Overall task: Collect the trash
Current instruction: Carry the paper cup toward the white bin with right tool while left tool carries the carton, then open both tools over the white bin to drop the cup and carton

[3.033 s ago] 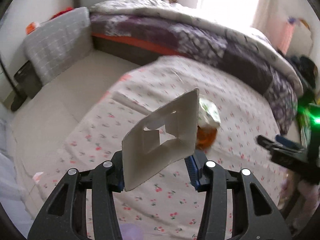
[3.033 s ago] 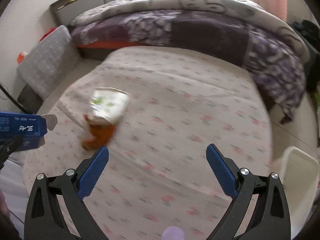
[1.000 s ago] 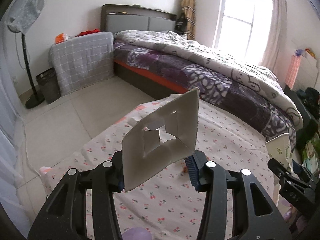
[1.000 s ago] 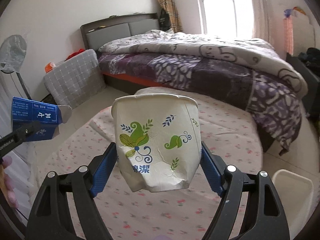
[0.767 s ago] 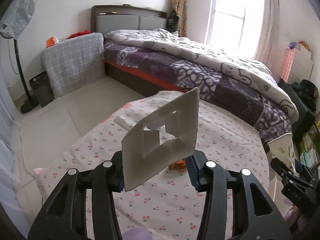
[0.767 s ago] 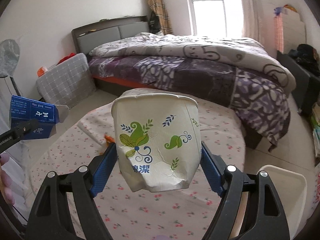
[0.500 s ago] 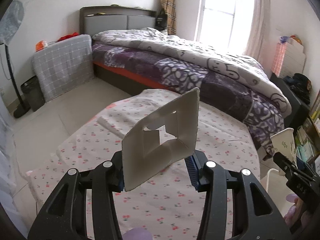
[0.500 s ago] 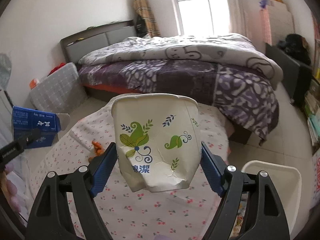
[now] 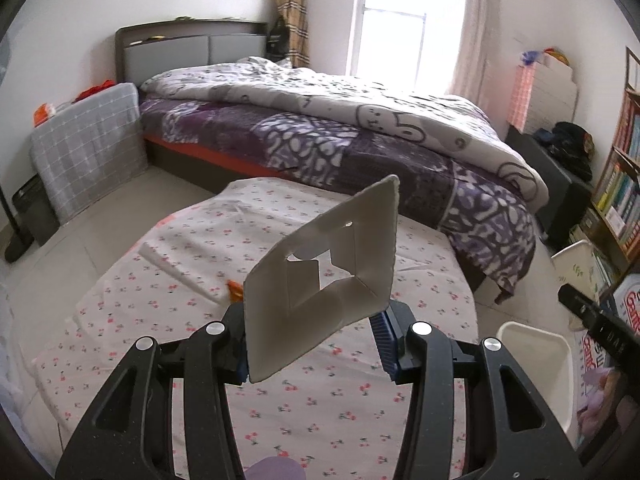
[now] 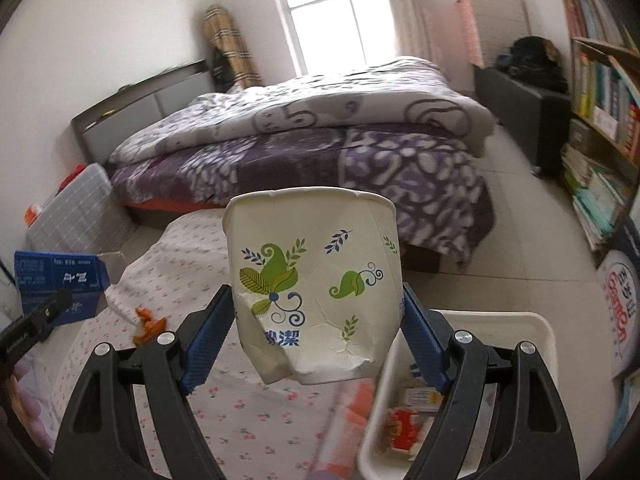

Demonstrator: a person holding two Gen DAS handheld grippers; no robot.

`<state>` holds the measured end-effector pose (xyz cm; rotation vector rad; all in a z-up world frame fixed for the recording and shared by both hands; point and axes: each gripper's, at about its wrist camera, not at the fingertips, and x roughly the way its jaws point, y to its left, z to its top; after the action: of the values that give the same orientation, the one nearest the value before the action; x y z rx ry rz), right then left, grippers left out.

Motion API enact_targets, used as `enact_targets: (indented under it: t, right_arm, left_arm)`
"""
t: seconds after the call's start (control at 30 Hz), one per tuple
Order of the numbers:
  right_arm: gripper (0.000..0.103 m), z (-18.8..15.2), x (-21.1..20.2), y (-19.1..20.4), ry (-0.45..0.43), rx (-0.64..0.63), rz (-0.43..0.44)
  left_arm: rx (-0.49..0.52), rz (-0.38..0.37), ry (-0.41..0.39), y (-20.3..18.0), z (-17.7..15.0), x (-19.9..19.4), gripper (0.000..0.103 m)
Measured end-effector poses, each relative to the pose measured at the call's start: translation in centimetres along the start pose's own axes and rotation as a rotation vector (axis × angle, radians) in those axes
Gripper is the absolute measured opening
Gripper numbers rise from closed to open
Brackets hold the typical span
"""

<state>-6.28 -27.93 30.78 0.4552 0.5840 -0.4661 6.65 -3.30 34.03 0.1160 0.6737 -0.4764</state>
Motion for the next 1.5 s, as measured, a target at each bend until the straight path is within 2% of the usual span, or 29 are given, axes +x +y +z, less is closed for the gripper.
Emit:
enact_targets:
  t: [0.27,0.53,0.63,0.87,1.07,1.23,1.5]
  right_arm:
    - [0.079,0.4,-1.4,-5.7,0.007,0.085,-0.097]
    - [0.079,0.1,-2.4,-11.0,0.044,0.158,-0.201]
    - [0.089,-0.2,-3.1,-12.7,0.041,0.187,-0.249]
    - [0.094,-0.1,-5.1,-15.3,-0.009,0.200,-0.343]
    - [0.094,0.1,-6.2,-17.3,-0.029,0.234,-0.366]
    - [0.094,0.3,-7.0,-19.5,-0.042,0.312,-0.363]
    - [0.094,0.2,-7.5,-20.7,-0.043,0.351,-0.365]
  left_arm:
    - [0.078,-0.043,0.011,-4.6,-0.9,0.4,0.045]
    - [0.166,-0.117,0.015,-10.3,-1.9,0.4,0.045]
    - [0.200,-0.148,0.018,-12.6,-2.4,0.3,0.045]
    - [0.272,-0.209,0.029,-17.7,-3.7,0.5,0.045]
    - [0.328,-0.254,0.042,-21.4,-4.8,0.6,0.045]
    - [0.362,-0.281,0.058,-24.1,-5.6,0.9,0.046]
    - [0.379,-0.341,0.100,-27.2,-6.5,1.7,0.048]
